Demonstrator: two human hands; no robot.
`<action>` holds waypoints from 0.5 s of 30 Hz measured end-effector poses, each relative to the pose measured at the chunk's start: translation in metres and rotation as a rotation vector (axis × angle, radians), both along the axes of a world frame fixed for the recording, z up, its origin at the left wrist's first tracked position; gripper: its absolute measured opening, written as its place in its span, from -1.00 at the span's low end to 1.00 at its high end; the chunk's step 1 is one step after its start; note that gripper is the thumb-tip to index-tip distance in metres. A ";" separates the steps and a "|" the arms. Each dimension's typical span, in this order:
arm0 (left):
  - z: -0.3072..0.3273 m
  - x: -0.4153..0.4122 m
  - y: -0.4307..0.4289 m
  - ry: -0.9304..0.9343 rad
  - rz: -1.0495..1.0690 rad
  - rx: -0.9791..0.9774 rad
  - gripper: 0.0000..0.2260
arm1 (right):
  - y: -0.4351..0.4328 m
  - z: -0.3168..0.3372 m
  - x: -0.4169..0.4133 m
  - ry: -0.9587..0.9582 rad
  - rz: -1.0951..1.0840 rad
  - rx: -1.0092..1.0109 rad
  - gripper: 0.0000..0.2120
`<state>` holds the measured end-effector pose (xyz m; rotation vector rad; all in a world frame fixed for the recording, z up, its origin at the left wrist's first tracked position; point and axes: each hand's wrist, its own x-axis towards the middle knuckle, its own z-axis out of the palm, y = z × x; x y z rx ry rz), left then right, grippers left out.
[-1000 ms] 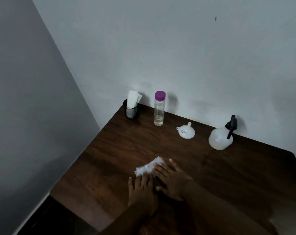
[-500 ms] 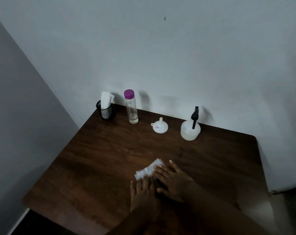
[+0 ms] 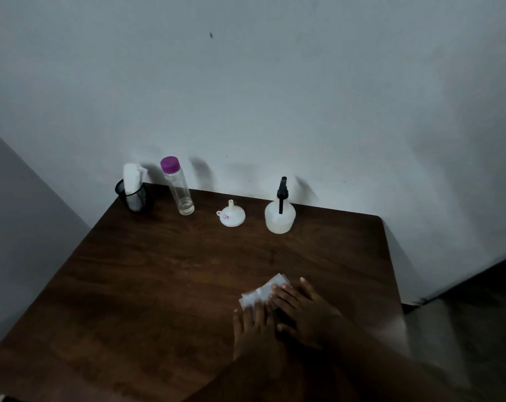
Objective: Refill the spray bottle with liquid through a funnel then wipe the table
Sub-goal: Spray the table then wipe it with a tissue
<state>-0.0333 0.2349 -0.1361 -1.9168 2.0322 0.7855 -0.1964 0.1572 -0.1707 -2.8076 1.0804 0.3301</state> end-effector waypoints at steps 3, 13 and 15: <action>-0.001 -0.017 0.000 0.041 -0.046 -0.016 -0.13 | 0.010 -0.002 -0.024 0.033 -0.091 0.044 -0.41; -0.002 -0.058 -0.005 0.052 -0.247 -0.080 -0.40 | 0.050 -0.020 -0.072 0.062 -0.389 0.044 -0.41; -0.004 -0.056 -0.003 0.035 -0.292 -0.111 -0.42 | 0.066 -0.025 -0.065 0.014 -0.438 0.025 -0.38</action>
